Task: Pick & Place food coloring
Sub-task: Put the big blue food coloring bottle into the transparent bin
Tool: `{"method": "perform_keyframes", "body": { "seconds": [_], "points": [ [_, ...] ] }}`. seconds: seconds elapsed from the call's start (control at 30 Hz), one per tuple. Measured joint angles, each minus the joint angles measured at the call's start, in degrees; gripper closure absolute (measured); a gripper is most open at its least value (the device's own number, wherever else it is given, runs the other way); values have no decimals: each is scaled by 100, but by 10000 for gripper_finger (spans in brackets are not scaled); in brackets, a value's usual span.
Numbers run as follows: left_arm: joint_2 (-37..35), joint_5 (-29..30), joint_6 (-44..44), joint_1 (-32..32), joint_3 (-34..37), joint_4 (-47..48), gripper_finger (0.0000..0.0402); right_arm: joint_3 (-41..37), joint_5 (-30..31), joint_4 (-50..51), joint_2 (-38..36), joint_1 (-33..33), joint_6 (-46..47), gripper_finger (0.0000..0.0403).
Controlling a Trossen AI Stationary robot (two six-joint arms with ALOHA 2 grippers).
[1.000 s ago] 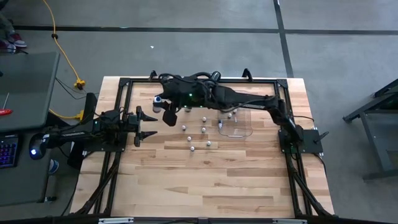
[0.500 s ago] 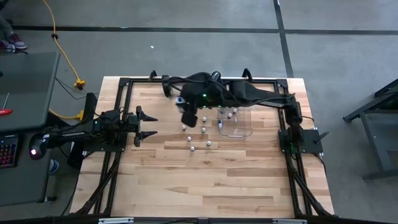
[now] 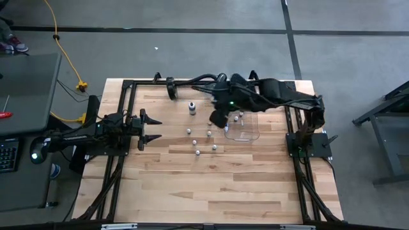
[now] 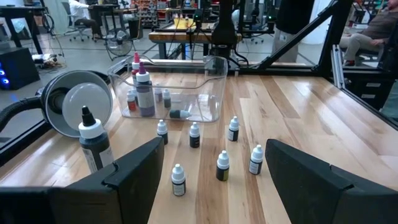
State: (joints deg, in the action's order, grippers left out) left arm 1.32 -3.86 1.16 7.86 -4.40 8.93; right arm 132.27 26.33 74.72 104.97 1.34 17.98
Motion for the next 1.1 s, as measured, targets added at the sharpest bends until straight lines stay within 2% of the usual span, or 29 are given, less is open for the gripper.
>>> {"method": "perform_keyframes", "body": {
  "seconds": [0.23,0.33,0.43,0.53,0.67,0.8,0.93,1.1],
  "points": [
    [0,1,-2,0,0,0,124,0,1403,1407,-354,289,1549,292],
    [0,1,-1,0,0,-2,124,-210,1871,1464,-577,461,2072,292],
    [0,1,-1,0,0,0,124,-978,2086,1277,-1064,579,2587,292],
    [0,1,-2,0,0,0,124,-2205,2229,984,-1768,633,3254,292],
    [0,1,-2,0,0,0,124,-4048,2315,-492,-2778,695,3582,292],
    [0,1,-1,0,0,0,124,-5492,2231,-1471,-3367,697,3713,292],
    [0,1,-1,1,0,0,124,-6432,2117,-2174,-3639,656,3652,292],
    [0,1,-1,0,0,0,124,-7124,1839,-2829,-3652,643,3569,292]
  ]
}}
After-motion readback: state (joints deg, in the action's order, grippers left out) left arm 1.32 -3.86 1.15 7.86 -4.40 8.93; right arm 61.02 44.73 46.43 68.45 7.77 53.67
